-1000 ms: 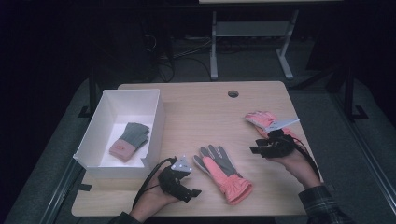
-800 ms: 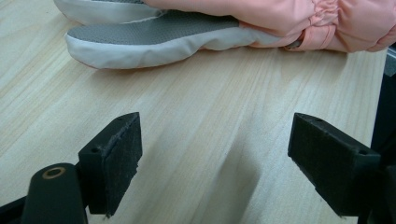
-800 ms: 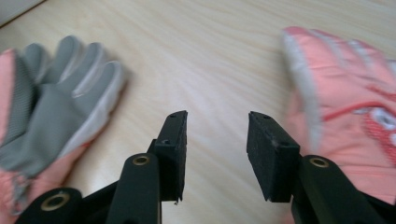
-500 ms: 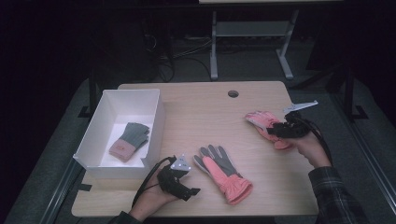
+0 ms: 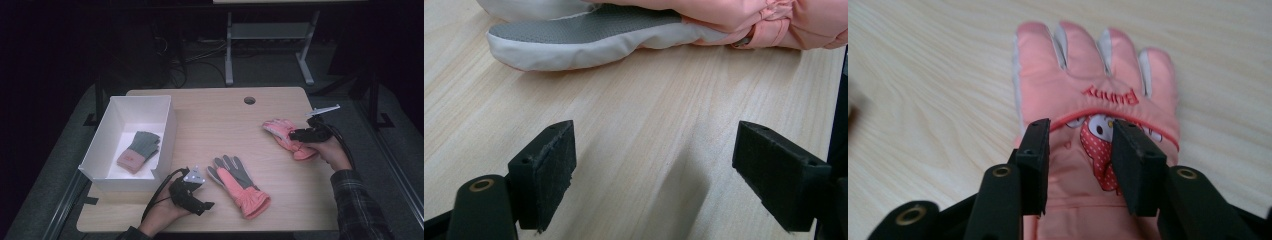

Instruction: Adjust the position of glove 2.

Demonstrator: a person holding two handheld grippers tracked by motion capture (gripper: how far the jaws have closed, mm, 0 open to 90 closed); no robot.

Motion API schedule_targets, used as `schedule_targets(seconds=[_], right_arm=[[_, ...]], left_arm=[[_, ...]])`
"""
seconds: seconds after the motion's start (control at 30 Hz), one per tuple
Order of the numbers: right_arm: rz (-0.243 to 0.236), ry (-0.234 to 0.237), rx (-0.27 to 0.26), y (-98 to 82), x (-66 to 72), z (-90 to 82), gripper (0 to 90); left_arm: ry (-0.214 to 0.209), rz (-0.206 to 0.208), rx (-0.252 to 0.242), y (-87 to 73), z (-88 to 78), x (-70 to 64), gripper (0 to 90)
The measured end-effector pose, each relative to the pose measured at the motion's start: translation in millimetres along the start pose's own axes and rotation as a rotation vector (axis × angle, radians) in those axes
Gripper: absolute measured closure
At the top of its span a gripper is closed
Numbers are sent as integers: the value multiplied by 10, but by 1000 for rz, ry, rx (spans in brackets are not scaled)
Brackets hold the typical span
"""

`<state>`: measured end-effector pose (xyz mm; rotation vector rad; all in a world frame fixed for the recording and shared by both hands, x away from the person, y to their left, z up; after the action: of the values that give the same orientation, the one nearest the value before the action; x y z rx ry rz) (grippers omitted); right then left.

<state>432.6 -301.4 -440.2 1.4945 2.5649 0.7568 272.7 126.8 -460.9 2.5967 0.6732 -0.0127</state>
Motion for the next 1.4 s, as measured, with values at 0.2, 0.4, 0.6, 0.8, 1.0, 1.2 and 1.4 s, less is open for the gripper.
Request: schedule_targets(seconds=[0.2, 0.4, 0.6, 0.8, 1.0, 1.2, 1.4], right_arm=[[-32, -24, 105, 43, -38, 126, 615], [-92, -65, 199, 149, 1, 208, 687], [-102, -78, 210, 172, 6, 210, 858], [-67, -64, 180, 161, 2, 137, 883], [-58, -54, 137, 144, 43, -19, 889], [-38, -32, 89, 85, 139, -195, 888], [-30, -17, 65, -12, 293, -352, 889]], left_arm=[[2, 5, 5, 2, 7, -1, 173], [-4, 4, 14, 9, 32, -17, 174], [-4, 4, 18, 10, 31, -11, 179], [2, 7, 24, 4, 10, -2, 179], [6, 6, 18, 4, 5, -2, 179], [7, 6, 14, 7, 2, -6, 179], [8, 6, 12, 12, 2, -12, 179]])
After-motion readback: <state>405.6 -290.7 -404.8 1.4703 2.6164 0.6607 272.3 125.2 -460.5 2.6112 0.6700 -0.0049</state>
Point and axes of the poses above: each handheld gripper's, and its own axes: z roughly forward along the jaws, y roughly out of its top, x roughly to its left, the point moved 1 cm from there along z, roughly forward along the jaws, and after that the axes turned 13 degrees about x, right-handed, at the moved point
